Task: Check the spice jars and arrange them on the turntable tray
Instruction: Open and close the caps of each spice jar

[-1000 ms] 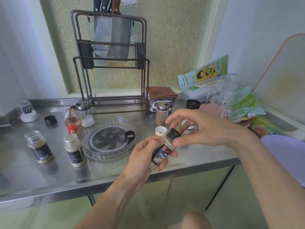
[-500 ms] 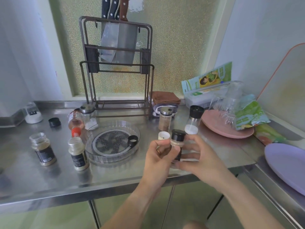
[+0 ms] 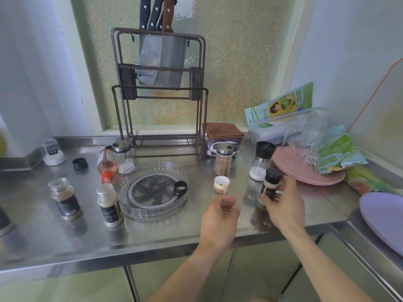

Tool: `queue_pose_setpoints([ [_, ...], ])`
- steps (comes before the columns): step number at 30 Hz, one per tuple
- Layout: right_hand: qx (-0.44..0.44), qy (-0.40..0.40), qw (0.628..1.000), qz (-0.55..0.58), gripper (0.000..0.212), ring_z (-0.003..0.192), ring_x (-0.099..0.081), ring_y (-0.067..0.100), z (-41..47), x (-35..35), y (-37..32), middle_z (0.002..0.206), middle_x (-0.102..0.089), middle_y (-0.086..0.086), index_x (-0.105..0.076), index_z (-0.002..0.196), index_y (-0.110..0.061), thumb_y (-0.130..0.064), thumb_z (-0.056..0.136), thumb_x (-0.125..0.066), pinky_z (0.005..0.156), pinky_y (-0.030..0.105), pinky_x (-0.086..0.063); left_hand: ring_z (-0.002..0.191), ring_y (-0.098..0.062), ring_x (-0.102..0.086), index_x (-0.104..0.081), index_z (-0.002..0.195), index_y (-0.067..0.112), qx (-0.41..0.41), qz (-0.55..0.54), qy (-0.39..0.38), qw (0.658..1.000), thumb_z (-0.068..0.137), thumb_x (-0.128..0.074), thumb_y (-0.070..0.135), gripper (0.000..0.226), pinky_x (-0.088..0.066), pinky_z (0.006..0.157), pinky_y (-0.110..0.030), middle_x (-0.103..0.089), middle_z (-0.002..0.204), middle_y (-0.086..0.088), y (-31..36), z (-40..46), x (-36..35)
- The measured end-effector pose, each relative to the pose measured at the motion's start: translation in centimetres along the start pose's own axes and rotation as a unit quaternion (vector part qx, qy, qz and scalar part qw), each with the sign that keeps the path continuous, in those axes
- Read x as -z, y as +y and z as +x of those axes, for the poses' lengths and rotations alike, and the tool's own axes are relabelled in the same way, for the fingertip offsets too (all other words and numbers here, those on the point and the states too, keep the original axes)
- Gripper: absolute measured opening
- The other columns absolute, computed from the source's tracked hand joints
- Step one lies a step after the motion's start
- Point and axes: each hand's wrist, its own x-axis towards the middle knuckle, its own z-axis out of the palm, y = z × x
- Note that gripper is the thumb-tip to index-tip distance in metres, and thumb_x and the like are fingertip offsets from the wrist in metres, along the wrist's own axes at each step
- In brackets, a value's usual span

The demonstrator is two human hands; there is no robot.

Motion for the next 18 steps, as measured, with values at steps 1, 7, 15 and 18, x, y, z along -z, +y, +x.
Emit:
queue_pose_setpoints([
  [1, -0.004, -0.001, 1.000, 0.001, 0.058, 0.099, -0.074, 0.036, -0.3, 0.0, -0.3, 0.111, -0.076, 0.008, -0.048, 0.122, -0.020, -0.012, 0.078, -0.085, 0.089, 0.050, -0.057, 0.095, 0.000, -0.067, -0.068, 0.109, 0.024, 0.005, -0.002, 0.000, 1.000, 0.094, -0.065, 0.022, 0.016, -0.059, 0.091, -0.030, -0.071, 0.104, 0.012, 0.0, 0.1, 0.2],
  [7, -0.007, 0.052, 0.998, 0.019, 0.065, 0.108, -0.066, 0.038, -2.3, 1.1, -1.4, 0.124, -0.066, 0.013, -0.049, 0.127, -0.013, -0.018, 0.077, -0.089, 0.094, 0.057, -0.053, 0.088, -0.005, -0.067, -0.067, 0.110, 0.027, 0.014, -0.024, -0.005, 1.000, 0.092, -0.065, 0.033, 0.019, -0.060, 0.090, -0.038, -0.072, 0.104, 0.013, 2.0, -1.0, 2.6],
  [15, 0.172, -0.056, 0.983, 0.034, 0.025, 0.075, -0.064, 0.010, -9.2, -1.9, -8.3, 0.090, -0.067, -0.005, -0.065, 0.101, -0.027, -0.021, 0.083, -0.081, 0.064, 0.025, -0.048, 0.080, 0.000, -0.065, -0.067, 0.099, 0.028, -0.098, 0.082, 0.193, 0.973, 0.091, -0.071, 0.028, 0.009, -0.051, 0.069, -0.013, -0.071, 0.087, 0.014, 1.7, -4.2, 14.3],
  [18, 0.249, -0.121, 0.961, -0.003, 0.021, 0.077, -0.062, 0.006, -8.6, -4.7, -11.2, 0.096, -0.068, -0.011, -0.069, 0.104, -0.025, -0.025, 0.086, -0.080, 0.065, 0.019, -0.041, 0.072, -0.007, -0.062, -0.062, 0.089, 0.030, -0.118, 0.131, 0.302, 0.937, 0.086, -0.077, 0.025, 0.016, -0.047, 0.063, -0.016, -0.066, 0.073, 0.010, 1.0, -5.4, 17.8],
])
